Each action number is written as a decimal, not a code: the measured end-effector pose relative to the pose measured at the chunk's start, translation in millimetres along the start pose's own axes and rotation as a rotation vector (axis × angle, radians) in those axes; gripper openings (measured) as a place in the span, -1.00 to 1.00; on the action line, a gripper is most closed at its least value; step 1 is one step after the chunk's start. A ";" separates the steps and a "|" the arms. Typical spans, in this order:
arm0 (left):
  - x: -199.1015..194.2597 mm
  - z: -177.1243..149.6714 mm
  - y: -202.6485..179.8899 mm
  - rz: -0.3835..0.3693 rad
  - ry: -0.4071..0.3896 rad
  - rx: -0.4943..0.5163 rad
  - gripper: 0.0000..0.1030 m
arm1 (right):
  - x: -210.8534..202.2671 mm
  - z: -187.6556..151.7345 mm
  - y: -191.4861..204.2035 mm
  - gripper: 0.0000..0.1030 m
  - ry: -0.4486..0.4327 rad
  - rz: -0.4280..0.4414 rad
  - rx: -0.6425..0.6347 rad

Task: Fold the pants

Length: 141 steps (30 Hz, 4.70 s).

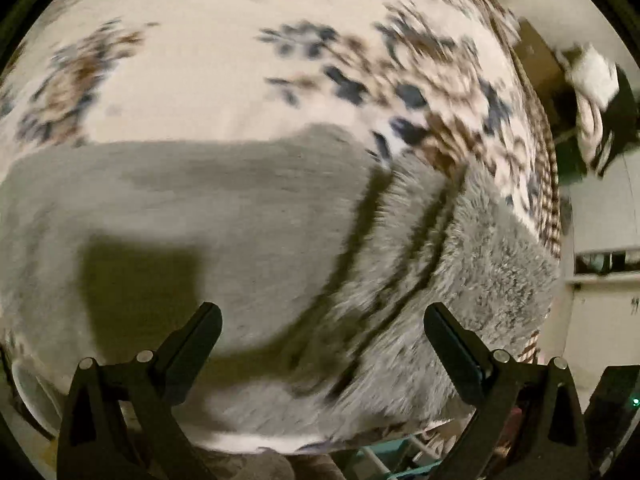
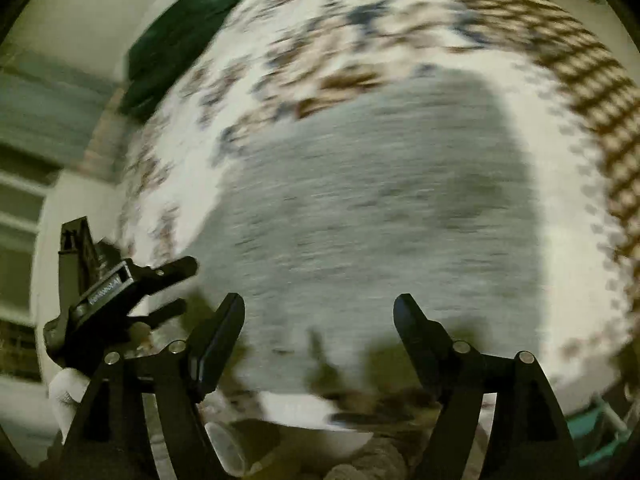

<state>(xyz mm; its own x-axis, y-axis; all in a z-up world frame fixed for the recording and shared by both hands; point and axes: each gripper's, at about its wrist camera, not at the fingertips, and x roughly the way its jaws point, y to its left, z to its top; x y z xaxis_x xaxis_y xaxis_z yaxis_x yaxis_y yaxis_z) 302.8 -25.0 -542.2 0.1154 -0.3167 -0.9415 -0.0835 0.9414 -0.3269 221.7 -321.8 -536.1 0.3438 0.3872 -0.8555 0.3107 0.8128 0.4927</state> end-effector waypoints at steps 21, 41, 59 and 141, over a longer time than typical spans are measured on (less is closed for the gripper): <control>15.0 -49.5 38.1 0.036 0.010 -0.118 -0.60 | 26.3 36.3 -36.5 0.54 0.093 -0.134 -0.015; 1.9 21.2 -14.1 -0.062 -0.100 -0.005 -0.92 | 34.0 42.8 -11.7 0.54 0.101 -0.194 -0.049; -2.5 -5.9 44.0 0.020 -0.127 -0.120 -0.93 | 41.4 49.7 19.4 0.54 0.105 -0.227 -0.177; -17.4 -70.5 -121.0 -0.231 -0.181 0.259 -0.70 | -20.1 -15.8 -35.3 0.82 0.041 -0.312 0.089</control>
<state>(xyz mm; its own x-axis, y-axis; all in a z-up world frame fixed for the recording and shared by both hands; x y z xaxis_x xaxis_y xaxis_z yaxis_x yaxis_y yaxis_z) 241.1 -141.6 -492.1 0.2765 -0.5195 -0.8085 0.2154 0.8534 -0.4747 189.8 -351.4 -538.8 0.1844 0.1437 -0.9723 0.4722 0.8547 0.2158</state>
